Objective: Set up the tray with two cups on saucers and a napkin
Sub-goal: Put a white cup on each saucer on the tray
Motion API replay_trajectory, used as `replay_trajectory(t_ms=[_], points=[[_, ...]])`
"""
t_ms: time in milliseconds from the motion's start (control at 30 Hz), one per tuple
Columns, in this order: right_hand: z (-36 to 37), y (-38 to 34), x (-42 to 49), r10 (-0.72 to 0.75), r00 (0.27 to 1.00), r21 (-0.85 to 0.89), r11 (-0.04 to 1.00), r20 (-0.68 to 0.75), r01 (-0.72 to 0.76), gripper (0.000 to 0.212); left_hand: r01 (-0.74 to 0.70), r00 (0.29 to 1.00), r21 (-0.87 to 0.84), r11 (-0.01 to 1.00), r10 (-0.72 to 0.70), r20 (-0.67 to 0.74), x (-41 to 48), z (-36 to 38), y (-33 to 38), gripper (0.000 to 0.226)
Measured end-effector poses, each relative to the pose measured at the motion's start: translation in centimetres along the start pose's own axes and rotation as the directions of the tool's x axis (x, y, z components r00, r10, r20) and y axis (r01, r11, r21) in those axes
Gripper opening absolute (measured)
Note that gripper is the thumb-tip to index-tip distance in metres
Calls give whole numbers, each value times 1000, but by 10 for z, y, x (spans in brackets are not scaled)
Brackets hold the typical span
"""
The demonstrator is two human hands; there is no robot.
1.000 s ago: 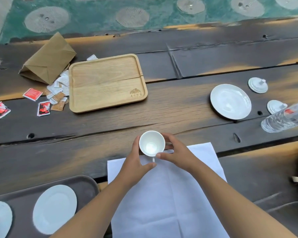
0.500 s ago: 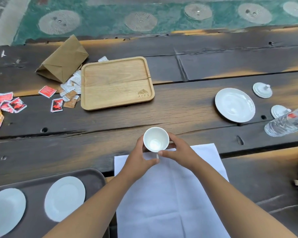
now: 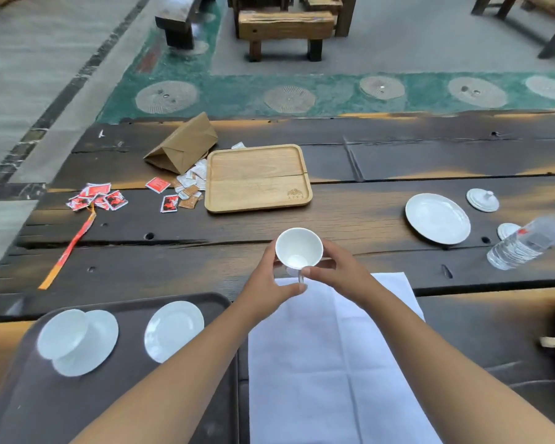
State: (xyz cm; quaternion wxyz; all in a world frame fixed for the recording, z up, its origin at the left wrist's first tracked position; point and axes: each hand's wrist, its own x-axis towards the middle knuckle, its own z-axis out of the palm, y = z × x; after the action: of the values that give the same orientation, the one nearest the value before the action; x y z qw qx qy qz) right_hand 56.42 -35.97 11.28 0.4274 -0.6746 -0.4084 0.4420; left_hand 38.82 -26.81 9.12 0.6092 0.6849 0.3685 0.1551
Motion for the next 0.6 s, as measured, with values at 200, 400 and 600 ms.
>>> replay_trajectory(t_ms=[200, 400, 600], points=[[23, -38, -41, -63, 998, 0, 998, 8, 63, 44, -62, 998, -16, 998, 62, 0, -51, -20, 23, 80], [48, -67, -75, -72, 997, -39, 997, -19, 71, 41, -114, 993, -1, 993, 114, 4, -93, -40, 37, 74], [83, -83, -91, -94, 995, -45, 995, -39, 92, 31, -140, 990, 3, 990, 140, -11, -126, -64, 36, 66]])
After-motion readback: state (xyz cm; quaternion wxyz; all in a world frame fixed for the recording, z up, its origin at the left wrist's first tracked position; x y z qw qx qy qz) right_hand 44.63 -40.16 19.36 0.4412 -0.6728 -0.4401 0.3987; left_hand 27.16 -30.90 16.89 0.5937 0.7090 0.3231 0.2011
